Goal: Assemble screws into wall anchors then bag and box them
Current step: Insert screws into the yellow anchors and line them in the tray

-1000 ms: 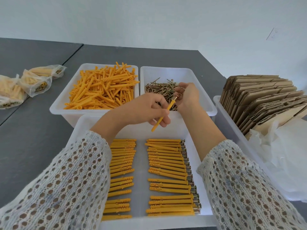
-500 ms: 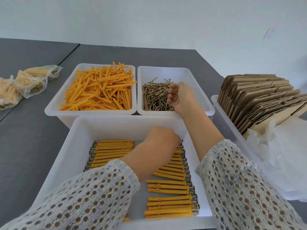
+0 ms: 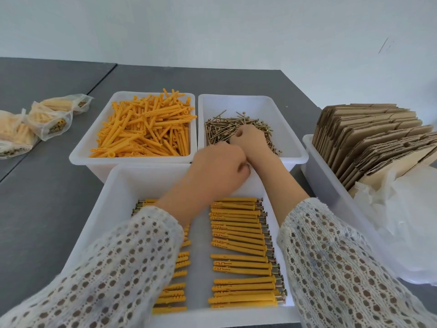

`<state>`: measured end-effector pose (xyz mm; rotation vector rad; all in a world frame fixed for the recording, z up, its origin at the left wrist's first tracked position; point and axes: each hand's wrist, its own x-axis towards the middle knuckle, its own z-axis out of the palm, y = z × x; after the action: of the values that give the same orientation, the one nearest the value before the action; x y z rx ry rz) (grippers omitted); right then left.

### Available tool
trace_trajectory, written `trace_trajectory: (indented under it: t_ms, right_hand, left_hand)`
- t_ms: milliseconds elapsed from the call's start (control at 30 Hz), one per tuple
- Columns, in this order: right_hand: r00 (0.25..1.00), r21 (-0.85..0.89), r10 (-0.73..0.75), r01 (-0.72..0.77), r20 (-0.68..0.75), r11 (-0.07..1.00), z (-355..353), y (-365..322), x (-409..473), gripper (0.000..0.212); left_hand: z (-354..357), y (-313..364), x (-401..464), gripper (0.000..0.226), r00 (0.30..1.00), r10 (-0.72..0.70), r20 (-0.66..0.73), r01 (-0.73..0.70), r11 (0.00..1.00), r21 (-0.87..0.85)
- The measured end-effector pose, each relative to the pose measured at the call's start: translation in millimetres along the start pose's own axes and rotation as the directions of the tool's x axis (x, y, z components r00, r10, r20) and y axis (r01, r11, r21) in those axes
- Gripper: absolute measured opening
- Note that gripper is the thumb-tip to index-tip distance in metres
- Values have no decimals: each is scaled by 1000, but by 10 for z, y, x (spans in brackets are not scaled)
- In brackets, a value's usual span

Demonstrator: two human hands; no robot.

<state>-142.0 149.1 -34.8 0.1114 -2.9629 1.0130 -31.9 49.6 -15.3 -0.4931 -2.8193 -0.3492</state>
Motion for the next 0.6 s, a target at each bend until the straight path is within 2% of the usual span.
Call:
trace_trajectory:
  t_ms: [67, 133, 200, 267, 333, 400, 467, 533, 600]
  right_hand:
    - [988, -248, 80, -46, 129, 968, 31, -12, 9, 11]
    - [969, -353, 134, -53, 208, 934, 49, -19, -1, 32]
    - [954, -388, 143, -30, 264, 921, 46, -6, 7, 49]
    - [944, -404, 144, -13, 296, 915, 35, 11, 34, 54]
    - [936, -417, 163, -18, 314, 909, 26, 16, 47, 58]
    - [931, -429, 175, -22, 319, 903, 31, 7, 48, 61]
    - [933, -428, 145, 10, 329, 904, 27, -6, 49, 58]
    - [935, -388, 60, 86, 348, 918, 25, 0, 58, 48]
    - [934, -347, -2, 134, 357, 928, 16, 9, 51, 42]
  left_hand:
    - [-93, -238, 8, 35, 1000, -22, -23, 18, 989, -147]
    - [-121, -512, -2, 31, 989, -124, -82, 101, 965, -243]
    - [-84, -746, -27, 27, 957, -251, -147, 224, 958, -180]
    - [-45, -897, -38, 21, 914, -336, -227, 322, 942, -96]
    - [-18, -952, -25, 16, 876, -361, -319, 368, 929, -39]
    - [19, -961, -8, 16, 859, -385, -338, 418, 908, 29]
    - [47, -959, 2, 35, 848, -475, -234, 497, 866, 45]
    - [33, -968, 17, 50, 820, -570, -57, 572, 819, 44]
    - [20, -996, 45, 48, 803, -588, 91, 579, 808, 111]
